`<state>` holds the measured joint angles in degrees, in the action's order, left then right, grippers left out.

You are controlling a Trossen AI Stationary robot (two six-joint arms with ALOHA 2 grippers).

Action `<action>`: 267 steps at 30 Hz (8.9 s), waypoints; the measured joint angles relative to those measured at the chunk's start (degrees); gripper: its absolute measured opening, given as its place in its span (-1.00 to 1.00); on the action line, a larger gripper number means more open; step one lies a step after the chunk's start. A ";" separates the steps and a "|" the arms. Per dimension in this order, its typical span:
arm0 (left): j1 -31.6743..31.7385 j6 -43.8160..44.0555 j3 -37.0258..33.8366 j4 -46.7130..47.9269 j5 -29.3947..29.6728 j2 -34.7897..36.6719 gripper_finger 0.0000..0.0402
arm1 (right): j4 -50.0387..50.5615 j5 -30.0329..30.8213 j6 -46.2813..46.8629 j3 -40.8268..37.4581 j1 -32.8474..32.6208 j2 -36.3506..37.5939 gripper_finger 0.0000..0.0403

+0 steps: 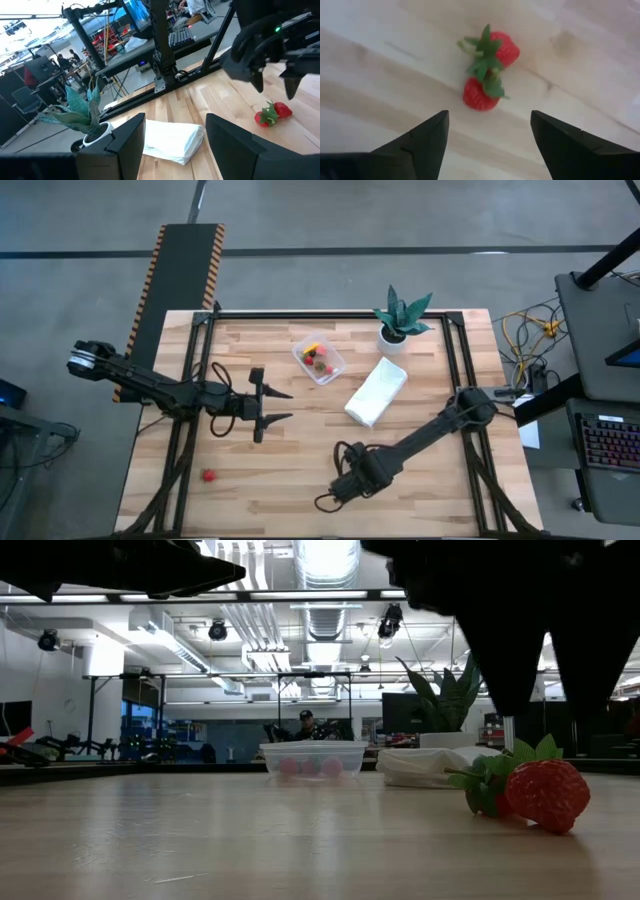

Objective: Pick and placing Produce into tupperware
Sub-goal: Put the strawberry into the transparent bin

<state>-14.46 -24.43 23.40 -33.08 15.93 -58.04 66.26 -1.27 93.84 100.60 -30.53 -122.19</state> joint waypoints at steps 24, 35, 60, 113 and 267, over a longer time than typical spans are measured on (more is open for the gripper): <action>0.00 0.00 0.00 0.07 0.01 -0.02 -0.03 | -11.73 1.99 5.19 -8.30 0.15 0.11 0.37; 0.00 0.00 0.00 0.09 0.01 0.00 -0.03 | -12.37 1.51 7.80 -8.81 0.15 0.13 0.36; 0.00 0.00 -0.02 0.12 0.00 0.00 -0.03 | -14.36 1.88 9.68 -10.08 0.07 0.15 -0.08; -0.02 -0.39 -0.02 0.11 0.89 0.00 -0.03 | 11.38 3.66 -8.81 -9.12 10.68 15.69 -0.35; 0.14 -5.97 -0.02 -1.14 5.68 2.91 -0.03 | -67.37 19.38 -80.47 -38.86 43.01 17.37 0.10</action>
<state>-14.32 -30.39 23.38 -34.22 21.61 -55.13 -1.11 18.10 13.38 61.73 12.48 -104.82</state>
